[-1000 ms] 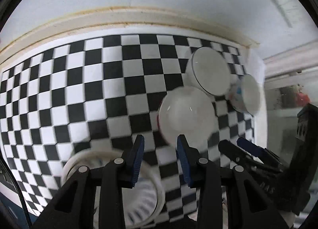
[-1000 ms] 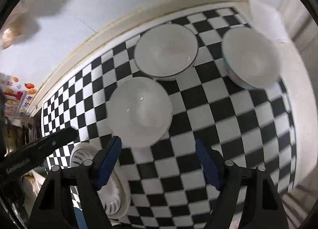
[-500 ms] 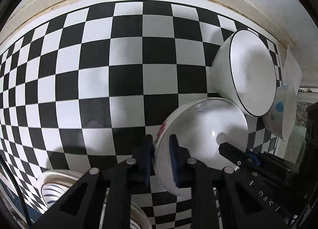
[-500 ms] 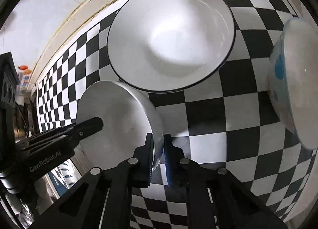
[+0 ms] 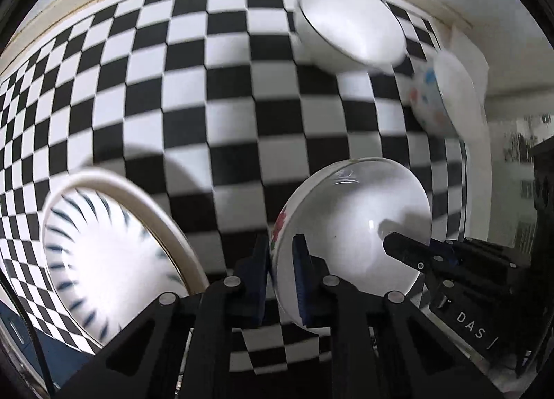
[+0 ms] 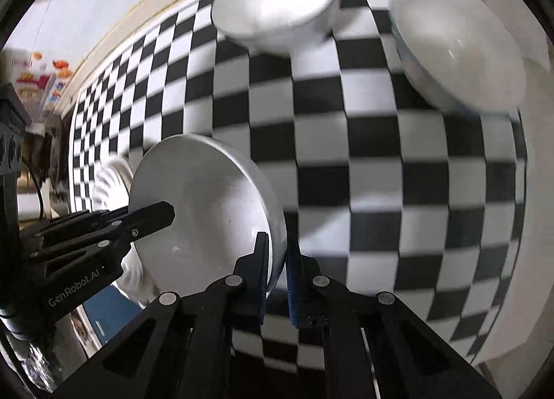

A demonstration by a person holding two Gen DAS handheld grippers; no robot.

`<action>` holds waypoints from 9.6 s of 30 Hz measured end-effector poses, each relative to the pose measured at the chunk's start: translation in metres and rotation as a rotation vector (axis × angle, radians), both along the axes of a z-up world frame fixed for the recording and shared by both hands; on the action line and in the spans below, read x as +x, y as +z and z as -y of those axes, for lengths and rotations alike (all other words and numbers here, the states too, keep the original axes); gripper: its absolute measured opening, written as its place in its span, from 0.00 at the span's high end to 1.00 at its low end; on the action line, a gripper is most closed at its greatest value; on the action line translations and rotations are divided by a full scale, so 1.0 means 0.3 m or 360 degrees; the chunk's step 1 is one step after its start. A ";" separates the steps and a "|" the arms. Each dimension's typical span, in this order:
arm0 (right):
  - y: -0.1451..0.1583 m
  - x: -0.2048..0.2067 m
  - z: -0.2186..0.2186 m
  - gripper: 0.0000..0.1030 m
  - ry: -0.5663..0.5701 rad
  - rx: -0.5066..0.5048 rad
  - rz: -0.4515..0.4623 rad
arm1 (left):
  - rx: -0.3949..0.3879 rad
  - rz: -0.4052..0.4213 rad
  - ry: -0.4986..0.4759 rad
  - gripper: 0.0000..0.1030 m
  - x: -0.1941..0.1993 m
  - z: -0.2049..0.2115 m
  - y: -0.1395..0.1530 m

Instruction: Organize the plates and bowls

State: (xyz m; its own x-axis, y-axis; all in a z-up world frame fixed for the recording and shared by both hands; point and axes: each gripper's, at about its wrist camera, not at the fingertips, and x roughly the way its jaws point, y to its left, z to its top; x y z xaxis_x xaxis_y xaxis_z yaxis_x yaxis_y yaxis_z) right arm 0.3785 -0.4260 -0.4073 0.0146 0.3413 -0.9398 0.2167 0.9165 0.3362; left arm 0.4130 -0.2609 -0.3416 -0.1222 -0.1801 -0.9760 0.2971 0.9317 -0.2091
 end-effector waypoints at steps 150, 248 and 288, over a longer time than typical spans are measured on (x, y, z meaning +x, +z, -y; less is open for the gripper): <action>0.099 0.121 0.743 0.47 -0.0554 -0.0076 0.0096 | -0.0137 -0.0026 -0.0176 0.74 0.274 0.524 0.042; 0.136 -0.183 0.014 0.77 0.0075 -0.0256 -0.0002 | 0.0059 0.0031 -0.0071 0.84 -0.221 0.007 -0.001; 0.610 -0.464 -0.002 0.26 -0.0140 -0.0390 0.0476 | -0.0070 0.0541 -0.0027 0.71 -0.389 -0.092 0.466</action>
